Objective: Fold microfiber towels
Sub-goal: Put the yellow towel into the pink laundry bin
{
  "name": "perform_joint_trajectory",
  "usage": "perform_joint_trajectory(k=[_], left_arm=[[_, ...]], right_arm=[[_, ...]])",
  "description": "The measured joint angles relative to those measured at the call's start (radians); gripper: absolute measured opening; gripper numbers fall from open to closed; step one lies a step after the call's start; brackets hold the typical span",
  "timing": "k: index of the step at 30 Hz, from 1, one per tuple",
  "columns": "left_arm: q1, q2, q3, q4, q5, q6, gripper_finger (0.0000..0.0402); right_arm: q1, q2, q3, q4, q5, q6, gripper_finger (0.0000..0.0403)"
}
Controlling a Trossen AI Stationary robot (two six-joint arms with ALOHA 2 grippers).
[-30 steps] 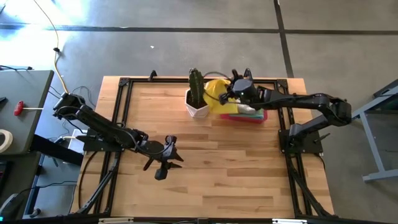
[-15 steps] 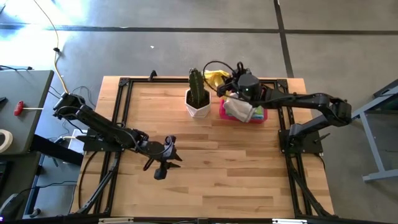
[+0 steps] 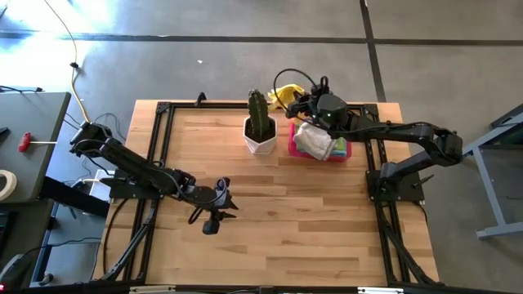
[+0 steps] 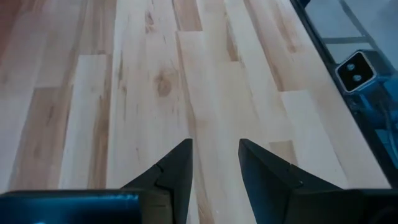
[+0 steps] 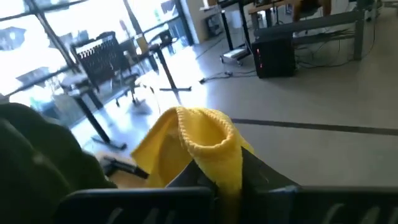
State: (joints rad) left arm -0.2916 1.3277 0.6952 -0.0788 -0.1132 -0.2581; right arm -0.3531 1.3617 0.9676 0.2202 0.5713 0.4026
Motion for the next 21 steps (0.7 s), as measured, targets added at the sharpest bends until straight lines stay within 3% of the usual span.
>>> perform_joint_trajectory(k=[5,11,16,21], left_arm=[[0.0,0.0,0.0,-0.004,-0.014,0.035,0.0119],[0.0,0.0,0.0,-0.005,-0.031,0.074,0.0119],[0.0,0.0,0.0,-0.015,-0.033,0.079,0.0119],[0.0,0.0,0.0,-0.044,-0.033,0.079,0.0119]], right_arm=[[0.0,0.0,0.0,0.018,0.066,0.108,0.0002],[0.007,0.028,0.0,-0.067,0.037,0.202,0.0002],[0.005,0.001,0.0,-0.114,0.06,-0.109,0.0002],[0.001,-0.104,0.0,-0.318,0.161,-0.144,0.0002]])
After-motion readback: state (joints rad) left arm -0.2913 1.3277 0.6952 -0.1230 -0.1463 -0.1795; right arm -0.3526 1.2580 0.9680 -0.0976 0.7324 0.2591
